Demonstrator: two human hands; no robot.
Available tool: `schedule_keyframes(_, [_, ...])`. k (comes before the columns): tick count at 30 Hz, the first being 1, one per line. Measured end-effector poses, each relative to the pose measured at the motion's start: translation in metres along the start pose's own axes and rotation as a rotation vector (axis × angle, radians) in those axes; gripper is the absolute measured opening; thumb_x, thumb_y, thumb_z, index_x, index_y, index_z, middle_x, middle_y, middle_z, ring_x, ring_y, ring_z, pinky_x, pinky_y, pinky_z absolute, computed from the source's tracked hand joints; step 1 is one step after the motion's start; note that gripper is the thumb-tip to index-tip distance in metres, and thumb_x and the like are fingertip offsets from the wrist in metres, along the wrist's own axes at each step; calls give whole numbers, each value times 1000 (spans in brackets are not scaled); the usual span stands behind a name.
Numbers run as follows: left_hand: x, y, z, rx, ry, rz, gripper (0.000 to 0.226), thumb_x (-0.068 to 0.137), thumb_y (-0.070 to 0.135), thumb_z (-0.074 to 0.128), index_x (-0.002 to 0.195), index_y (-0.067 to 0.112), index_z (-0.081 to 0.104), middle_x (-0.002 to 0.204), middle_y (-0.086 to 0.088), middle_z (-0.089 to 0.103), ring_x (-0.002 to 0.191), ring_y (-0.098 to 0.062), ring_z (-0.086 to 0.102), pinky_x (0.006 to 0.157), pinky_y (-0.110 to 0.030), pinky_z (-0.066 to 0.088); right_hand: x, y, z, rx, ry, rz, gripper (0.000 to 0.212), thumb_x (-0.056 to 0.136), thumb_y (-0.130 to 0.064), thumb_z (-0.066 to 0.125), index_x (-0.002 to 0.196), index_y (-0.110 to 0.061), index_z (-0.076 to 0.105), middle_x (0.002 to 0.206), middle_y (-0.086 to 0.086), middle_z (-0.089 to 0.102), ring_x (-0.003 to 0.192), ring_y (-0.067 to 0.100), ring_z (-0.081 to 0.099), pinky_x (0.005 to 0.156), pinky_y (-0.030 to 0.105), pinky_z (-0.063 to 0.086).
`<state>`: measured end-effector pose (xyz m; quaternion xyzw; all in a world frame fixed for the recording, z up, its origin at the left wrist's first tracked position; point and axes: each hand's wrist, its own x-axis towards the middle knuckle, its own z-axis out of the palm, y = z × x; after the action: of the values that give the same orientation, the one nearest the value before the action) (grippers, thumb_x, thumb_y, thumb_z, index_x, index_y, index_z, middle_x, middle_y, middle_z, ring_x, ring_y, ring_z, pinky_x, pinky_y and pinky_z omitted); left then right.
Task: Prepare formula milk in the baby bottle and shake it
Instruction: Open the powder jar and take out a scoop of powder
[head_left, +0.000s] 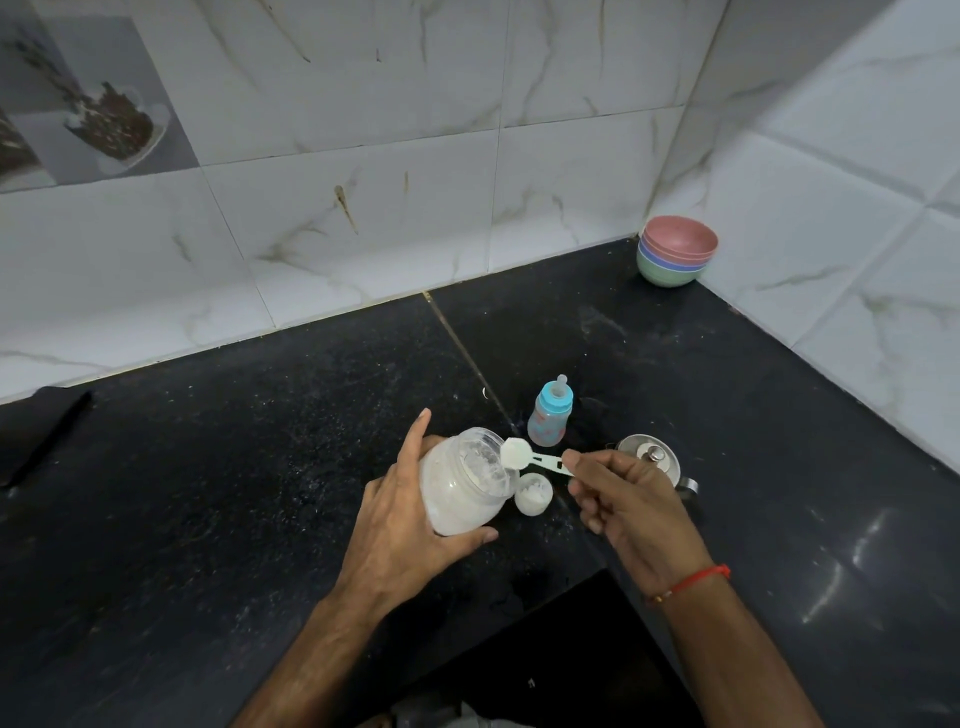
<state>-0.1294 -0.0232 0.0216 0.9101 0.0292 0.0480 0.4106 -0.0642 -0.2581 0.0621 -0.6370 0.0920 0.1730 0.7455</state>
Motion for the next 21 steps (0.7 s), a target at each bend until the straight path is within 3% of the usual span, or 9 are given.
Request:
schedule_keyframes(2, [-3, -5, 0, -7, 4, -35, 144, 60, 58, 94, 160, 45, -9, 133, 49, 34, 115, 5, 40, 115, -40, 35, 0, 6, -4, 65, 51, -10, 15, 85, -16, 76, 83, -4, 68, 65, 7, 66, 50, 13, 43, 42, 20, 35])
schedule_keyframes(6, [-10, -15, -3, -20, 10, -62, 145, 58, 60, 94, 158, 51, -10, 140, 37, 44, 123, -2, 49, 117, -49, 40, 7, 26, -12, 72, 172, -57, 12, 91, -14, 74, 87, -3, 70, 70, 9, 72, 50, 11, 46, 47, 23, 39])
schedule_keyframes(10, [-15, -20, -3, -31, 21, -69, 143, 58, 59, 94, 151, 62, -15, 141, 37, 44, 128, -2, 49, 119, -51, 38, 21, 59, -15, -253, 307, -238, 7, 90, -14, 77, 84, -13, 73, 71, 1, 77, 51, 5, 53, 54, 24, 43])
schedule_keyframes(12, [-17, -22, -3, -32, 22, -68, 143, 58, 59, 94, 149, 63, -16, 139, 41, 41, 127, -1, 47, 120, -49, 36, 25, 73, -15, -487, 354, -379, 9, 89, -14, 78, 82, -20, 74, 70, -5, 75, 60, 5, 64, 62, 19, 48])
schedule_keyframes(14, [-17, -23, -4, -25, 27, -68, 144, 57, 60, 94, 150, 62, -16, 138, 41, 40, 127, 0, 46, 120, -47, 34, 29, 87, -18, -747, 346, -564, 9, 88, -11, 78, 83, -16, 73, 72, -8, 71, 65, 10, 63, 65, 11, 44])
schedule_keyframes(16, [-17, -24, -4, -18, 30, -70, 144, 58, 60, 94, 150, 61, -16, 138, 42, 39, 126, 1, 44, 120, -45, 32, 35, 100, -21, -941, 298, -676, 10, 88, -7, 78, 83, -13, 71, 75, -6, 67, 67, 13, 58, 70, 17, 46])
schedule_keyframes(18, [-17, -24, -4, -14, 33, -74, 144, 58, 59, 94, 153, 58, -15, 137, 44, 38, 124, 1, 43, 119, -43, 30, 39, 109, -24, -1018, 281, -715, 10, 87, -5, 78, 85, -11, 71, 78, -2, 67, 73, 20, 58, 72, 33, 51])
schedule_keyframes(21, [-17, -25, -6, -17, 38, -84, 144, 59, 59, 94, 156, 54, -12, 139, 42, 39, 124, 2, 43, 117, -37, 27, 40, 112, -27, -1043, 309, -793, 13, 82, 1, 82, 86, -6, 72, 78, 5, 68, 75, 27, 61, 75, 30, 48])
